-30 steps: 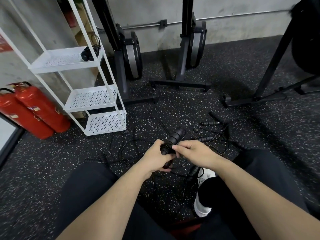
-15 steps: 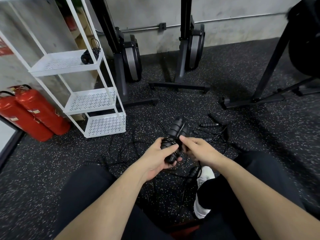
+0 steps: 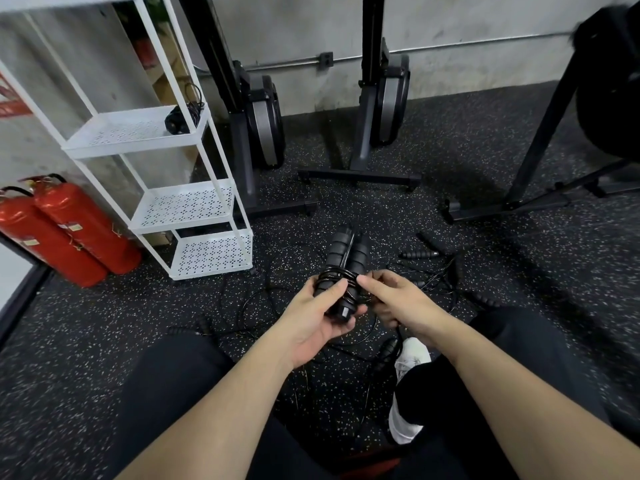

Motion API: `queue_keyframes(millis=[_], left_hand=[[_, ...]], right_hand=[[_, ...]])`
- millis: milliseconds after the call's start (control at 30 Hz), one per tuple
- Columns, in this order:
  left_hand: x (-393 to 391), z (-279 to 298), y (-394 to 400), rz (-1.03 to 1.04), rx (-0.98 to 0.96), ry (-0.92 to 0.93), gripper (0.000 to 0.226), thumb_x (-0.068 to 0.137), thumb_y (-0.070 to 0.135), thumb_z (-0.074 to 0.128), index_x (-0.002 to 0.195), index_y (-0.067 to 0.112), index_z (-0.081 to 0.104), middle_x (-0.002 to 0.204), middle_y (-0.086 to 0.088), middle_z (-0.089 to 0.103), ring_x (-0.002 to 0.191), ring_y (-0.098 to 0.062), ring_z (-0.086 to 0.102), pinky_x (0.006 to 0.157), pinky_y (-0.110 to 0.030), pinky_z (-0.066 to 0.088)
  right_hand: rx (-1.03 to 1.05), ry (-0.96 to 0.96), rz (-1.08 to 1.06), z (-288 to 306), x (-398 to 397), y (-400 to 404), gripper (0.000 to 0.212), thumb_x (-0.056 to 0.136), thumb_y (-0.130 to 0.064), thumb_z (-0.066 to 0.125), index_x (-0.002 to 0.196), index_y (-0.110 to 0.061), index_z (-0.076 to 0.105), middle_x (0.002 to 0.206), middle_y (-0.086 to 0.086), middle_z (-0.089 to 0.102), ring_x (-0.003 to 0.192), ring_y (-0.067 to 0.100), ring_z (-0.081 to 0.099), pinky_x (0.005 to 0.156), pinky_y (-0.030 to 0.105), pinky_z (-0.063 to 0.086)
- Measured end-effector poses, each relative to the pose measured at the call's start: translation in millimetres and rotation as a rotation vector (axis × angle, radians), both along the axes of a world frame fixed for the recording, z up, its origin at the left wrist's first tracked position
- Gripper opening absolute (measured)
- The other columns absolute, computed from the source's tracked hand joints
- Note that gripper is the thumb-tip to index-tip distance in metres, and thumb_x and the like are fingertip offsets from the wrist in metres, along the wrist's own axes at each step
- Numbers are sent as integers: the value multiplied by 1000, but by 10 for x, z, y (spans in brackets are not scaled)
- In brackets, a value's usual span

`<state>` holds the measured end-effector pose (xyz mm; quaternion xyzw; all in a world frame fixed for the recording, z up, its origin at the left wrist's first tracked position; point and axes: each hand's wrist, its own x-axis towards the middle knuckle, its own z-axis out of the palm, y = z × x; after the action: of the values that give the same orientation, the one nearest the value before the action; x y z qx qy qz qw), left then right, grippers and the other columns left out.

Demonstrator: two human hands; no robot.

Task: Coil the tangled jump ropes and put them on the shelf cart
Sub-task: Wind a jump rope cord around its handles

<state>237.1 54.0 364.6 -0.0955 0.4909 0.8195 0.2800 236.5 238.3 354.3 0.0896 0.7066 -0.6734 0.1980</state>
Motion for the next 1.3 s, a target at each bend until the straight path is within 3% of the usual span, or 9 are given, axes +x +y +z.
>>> queue_keyframes(millis=[233,567,700,833,933,1033,1133,1233,1300], left_hand=[[-4,25,-28,-56,44,18,44,89,19,70,129,16,50,101,-14,74,80,-29,69,62,-31,56],[-15,-66,66,-28,-157,87,47,83,50,63,118,20,54,94,-11,74,73,-25,67,62,-31,50],[-8,-139,110,71,-257,66,39,95,51,61,120,21,62,103,-13,78,81,-26,72,68,-34,56],[16,-197,125,180,-259,-24,42,89,53,72,119,24,65,106,-11,78,100,-30,75,82,-45,63],[59,-185,225,271,-237,-105,46,87,60,71,117,25,65,111,-8,76,102,-27,73,79,-41,63],[54,-229,275,371,-341,-105,47,90,70,59,114,31,64,113,-5,74,102,-25,71,69,-34,59],[41,-252,271,436,-416,-36,53,91,75,51,123,34,60,119,2,69,106,-20,68,82,-39,60],[34,-191,259,482,-379,22,37,97,68,47,113,38,59,110,10,69,101,-13,67,84,-37,59],[-10,-197,230,481,-390,19,44,95,73,46,117,39,63,118,7,70,111,-18,66,96,-43,56]], right_hand=[[-133,-42,14,17,-9,22,31,90,-42,68,119,-32,65,55,-6,28,49,9,22,50,24,18],[-121,107,-97,-39,-4,13,31,71,-35,83,98,-20,80,54,-6,37,50,9,26,49,25,23],[-30,147,-107,-17,29,-17,7,82,-29,82,87,-24,81,51,-9,46,48,8,31,48,23,26],[72,167,-155,-23,41,-78,4,83,-28,83,83,-26,79,57,-14,62,49,2,46,53,15,37],[133,196,-157,-57,52,-169,10,82,-30,84,89,-25,78,65,-15,70,54,-4,56,62,14,42],[178,202,-154,-89,77,-264,18,80,-34,85,92,-24,77,54,-8,56,43,1,39,48,18,33],[222,233,-151,-104,80,-329,19,82,-38,83,95,-28,74,54,-8,50,43,3,33,44,18,28],[218,255,-94,-122,96,-357,32,88,-44,75,117,-35,66,56,-10,53,50,7,43,51,21,35],[260,245,-10,-144,115,-342,40,91,-54,68,127,-46,53,63,-9,58,55,6,49,57,24,39]])
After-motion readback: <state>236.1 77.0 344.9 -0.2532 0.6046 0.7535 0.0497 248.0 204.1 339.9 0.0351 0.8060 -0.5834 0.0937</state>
